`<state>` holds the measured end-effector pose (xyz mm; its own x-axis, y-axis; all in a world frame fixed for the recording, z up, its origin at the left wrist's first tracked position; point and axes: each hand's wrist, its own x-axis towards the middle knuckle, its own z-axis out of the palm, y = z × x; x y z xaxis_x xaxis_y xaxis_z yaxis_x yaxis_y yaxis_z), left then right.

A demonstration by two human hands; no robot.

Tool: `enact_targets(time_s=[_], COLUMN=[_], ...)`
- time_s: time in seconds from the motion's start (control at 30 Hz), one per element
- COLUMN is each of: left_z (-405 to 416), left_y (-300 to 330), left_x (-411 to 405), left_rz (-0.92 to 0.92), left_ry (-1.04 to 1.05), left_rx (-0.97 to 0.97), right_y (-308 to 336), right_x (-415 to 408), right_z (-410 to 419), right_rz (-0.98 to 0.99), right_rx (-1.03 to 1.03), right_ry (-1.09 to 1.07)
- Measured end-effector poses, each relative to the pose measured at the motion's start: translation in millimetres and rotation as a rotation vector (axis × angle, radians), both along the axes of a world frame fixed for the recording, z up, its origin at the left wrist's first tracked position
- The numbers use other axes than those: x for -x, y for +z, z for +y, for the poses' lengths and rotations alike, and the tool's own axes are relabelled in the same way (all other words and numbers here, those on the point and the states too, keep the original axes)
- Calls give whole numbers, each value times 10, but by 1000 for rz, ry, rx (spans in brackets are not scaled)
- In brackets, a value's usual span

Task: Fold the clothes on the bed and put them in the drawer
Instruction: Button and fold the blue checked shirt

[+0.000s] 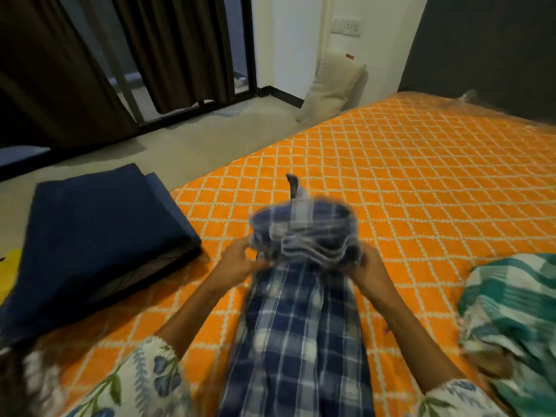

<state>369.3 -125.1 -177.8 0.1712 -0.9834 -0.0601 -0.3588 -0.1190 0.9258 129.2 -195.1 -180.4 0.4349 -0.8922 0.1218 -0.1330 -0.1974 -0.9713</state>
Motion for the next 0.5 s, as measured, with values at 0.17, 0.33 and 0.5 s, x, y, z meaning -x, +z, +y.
enact_targets(time_s=[0.17,0.33,0.5], left_z=[657,795,860], left_y=[-312,-328,-189], left_x=[82,109,100], left_rz=[-786,-1228,-892], left_ry=[-151,-374,-310], left_rx=[87,229,89], right_y=[-667,-594,-267], right_x=[383,449,417], right_z=[525,593,591], right_rz=[666,864,851], right_rx=[352,541,483], right_ry=[231,204,186])
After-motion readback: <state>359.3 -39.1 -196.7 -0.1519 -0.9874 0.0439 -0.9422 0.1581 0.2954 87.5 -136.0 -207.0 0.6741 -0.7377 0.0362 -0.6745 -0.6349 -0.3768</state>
